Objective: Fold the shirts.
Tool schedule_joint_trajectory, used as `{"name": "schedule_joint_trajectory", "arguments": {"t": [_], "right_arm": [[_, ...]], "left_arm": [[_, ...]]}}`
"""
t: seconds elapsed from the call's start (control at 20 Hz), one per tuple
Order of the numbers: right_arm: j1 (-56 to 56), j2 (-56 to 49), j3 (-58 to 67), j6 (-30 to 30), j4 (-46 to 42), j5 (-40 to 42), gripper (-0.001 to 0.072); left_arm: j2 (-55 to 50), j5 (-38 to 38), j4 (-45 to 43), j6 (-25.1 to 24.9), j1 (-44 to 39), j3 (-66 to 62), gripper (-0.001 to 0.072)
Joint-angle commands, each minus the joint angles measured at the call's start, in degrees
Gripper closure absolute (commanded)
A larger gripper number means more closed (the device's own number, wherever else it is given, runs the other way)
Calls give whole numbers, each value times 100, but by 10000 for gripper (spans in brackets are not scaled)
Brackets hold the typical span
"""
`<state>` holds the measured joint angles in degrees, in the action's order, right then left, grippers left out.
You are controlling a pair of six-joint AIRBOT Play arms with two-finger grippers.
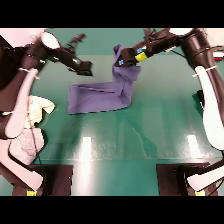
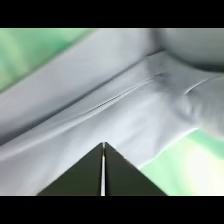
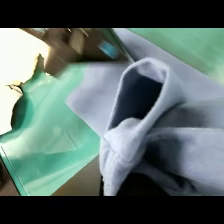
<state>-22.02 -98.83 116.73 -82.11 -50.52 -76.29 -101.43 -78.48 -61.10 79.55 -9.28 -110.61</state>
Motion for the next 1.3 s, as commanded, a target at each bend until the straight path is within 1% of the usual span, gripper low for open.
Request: {"name": "schedule_joint_trajectory", "arguments": {"t": [0.0, 0.1, 0.25, 0.3, 0.35, 0.4, 0.45, 0.55, 0.75, 0.9, 0.95, 1.0, 1.1, 1.15, 1.25], "right_arm": [[-470, -269, -20, 46, 7, 645, 700], [-791, -479, -111, 363, 151, 1128, 698], [-1270, -1043, 39, 907, 898, 2199, 690], [-1447, -1279, 133, 1200, 1189, 2608, 557], [-1606, -1488, 208, 1440, 1558, 2957, 361], [-1766, -1670, 275, 1711, 2004, 3165, 300], [-1864, -1753, 284, 1945, 2354, 3178, 299], [-1858, -1558, 28, 2214, 2444, 2918, 300], [-1067, -619, -918, 2153, 1484, 1891, 304], [-177, -55, -1687, 1379, 557, 1226, 304], [140, 66, -1950, 1071, 315, 1064, 302], [417, 118, -2177, 927, 236, 929, 297], [920, 122, -2658, 903, 348, 713, 35], [1099, 122, -2905, 903, 407, 719, 15], [1272, 122, -3344, 903, 450, 883, 19]], "left_arm": [[693, -599, -470, -7, 662, -11, 683], [966, -684, -470, -4, 931, -11, 683], [1226, -763, -459, 2, 1141, -9, 683], [1255, -782, -461, 0, 1141, -11, 682], [1263, -820, -446, 2, 1139, -11, 683], [1261, -885, -442, 2, 1139, -11, 683], [1261, -962, -446, 0, 1141, -9, 682], [1263, -1121, -485, -7, 1141, -11, 682], [1255, -1263, -490, -4, 1141, -9, 682], [1231, -1239, -470, -4, 1139, 31, 682], [1231, -1224, -468, -4, 1139, 31, 682], [1231, -1193, -455, -4, 1139, 31, 682], [1231, -1134, -402, -2, 1139, 31, 682], [1231, -1108, -398, -2, 1139, 31, 682], [1231, -1051, -323, -2, 1139, 31, 682]]}}
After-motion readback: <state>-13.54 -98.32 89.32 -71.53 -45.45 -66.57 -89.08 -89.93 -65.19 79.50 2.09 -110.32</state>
